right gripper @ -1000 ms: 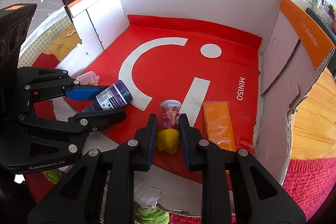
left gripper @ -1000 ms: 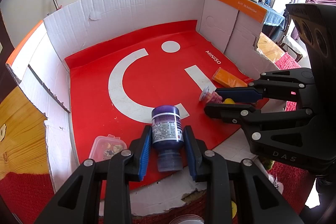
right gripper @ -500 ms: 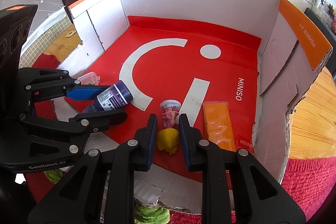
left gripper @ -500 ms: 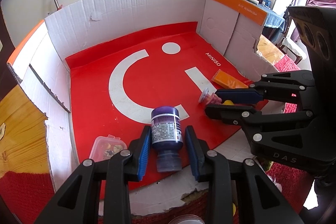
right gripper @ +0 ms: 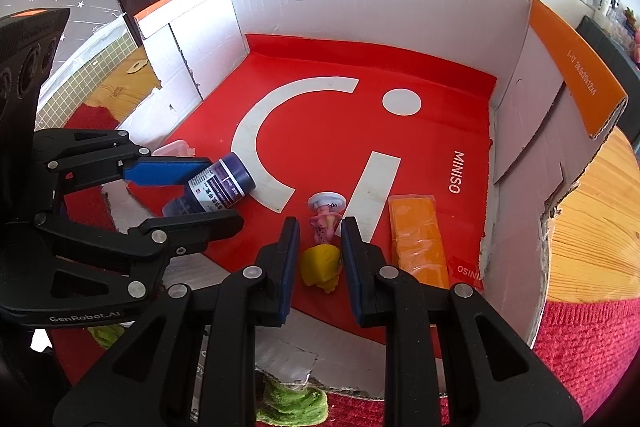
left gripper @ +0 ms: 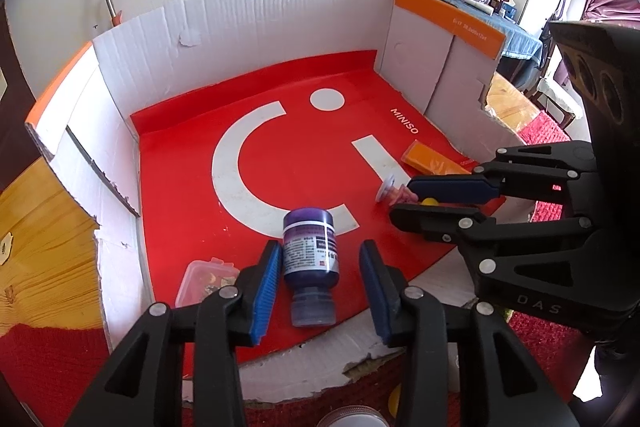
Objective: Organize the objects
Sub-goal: 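Open both tools to release the bottle and toy, then withdraw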
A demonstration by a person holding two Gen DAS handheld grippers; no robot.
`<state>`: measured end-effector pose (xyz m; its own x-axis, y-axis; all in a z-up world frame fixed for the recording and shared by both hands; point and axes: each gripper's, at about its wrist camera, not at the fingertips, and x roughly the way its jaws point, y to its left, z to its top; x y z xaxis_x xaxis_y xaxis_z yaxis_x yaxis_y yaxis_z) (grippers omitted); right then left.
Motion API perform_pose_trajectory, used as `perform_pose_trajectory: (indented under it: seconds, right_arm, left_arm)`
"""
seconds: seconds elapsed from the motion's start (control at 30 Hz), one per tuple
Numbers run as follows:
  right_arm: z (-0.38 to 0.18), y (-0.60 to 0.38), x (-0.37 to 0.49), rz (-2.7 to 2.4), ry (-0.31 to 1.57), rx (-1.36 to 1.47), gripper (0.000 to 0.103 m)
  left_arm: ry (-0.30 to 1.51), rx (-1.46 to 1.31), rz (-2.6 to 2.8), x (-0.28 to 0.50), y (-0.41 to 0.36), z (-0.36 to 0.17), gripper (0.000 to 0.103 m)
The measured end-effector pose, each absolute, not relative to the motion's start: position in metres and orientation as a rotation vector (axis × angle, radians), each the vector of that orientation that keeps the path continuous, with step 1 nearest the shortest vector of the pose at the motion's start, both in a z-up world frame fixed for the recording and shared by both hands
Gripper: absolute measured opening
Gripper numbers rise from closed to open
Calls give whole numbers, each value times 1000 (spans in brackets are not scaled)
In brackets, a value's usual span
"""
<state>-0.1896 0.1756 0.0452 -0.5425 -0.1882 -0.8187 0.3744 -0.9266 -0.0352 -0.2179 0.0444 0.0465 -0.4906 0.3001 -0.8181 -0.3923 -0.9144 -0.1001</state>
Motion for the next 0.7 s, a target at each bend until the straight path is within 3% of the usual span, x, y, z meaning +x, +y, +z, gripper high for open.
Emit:
perform_pose_trajectory:
  seconds: [0.7]
  right_arm:
    - [75, 173, -166, -2536, 300, 1209, 21]
  left_arm:
    - [119, -1225, 2444, -196, 39, 67, 42]
